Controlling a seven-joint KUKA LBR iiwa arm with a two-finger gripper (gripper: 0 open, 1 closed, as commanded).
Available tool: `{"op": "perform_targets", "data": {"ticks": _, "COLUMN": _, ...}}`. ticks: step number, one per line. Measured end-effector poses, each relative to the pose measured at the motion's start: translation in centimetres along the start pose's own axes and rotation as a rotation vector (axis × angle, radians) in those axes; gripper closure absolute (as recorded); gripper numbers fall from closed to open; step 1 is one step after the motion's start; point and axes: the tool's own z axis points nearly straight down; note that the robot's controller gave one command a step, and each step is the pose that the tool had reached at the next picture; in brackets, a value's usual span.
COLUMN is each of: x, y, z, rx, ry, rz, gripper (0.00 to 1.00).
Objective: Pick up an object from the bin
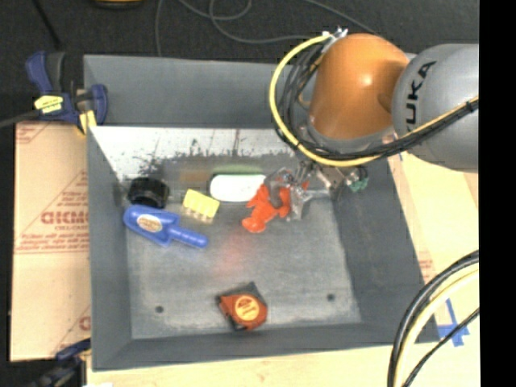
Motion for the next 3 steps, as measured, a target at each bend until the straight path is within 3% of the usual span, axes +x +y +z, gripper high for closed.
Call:
{"op": "perform_targets", "data": {"ticks": 1, "x": -2.3, "y": 3.6, "z": 1.5, "rx": 0.009, "ry": -0.016, "rz": -0.039, "gripper": 1.0}}
{"op": "perform_targets", "data": {"ticks": 2, "x": -1.7, "y": 4.1, "z": 0.0, "rx": -0.006, "ry": 0.007, "rz": -0.057, "gripper": 1.0}}
{"op": "perform_targets", "data": {"ticks": 3, "x": -3.0, "y": 8.8, "z": -3.1, "rx": 0.003, "ry": -0.004, "rz": -0.063, "gripper": 1.0}}
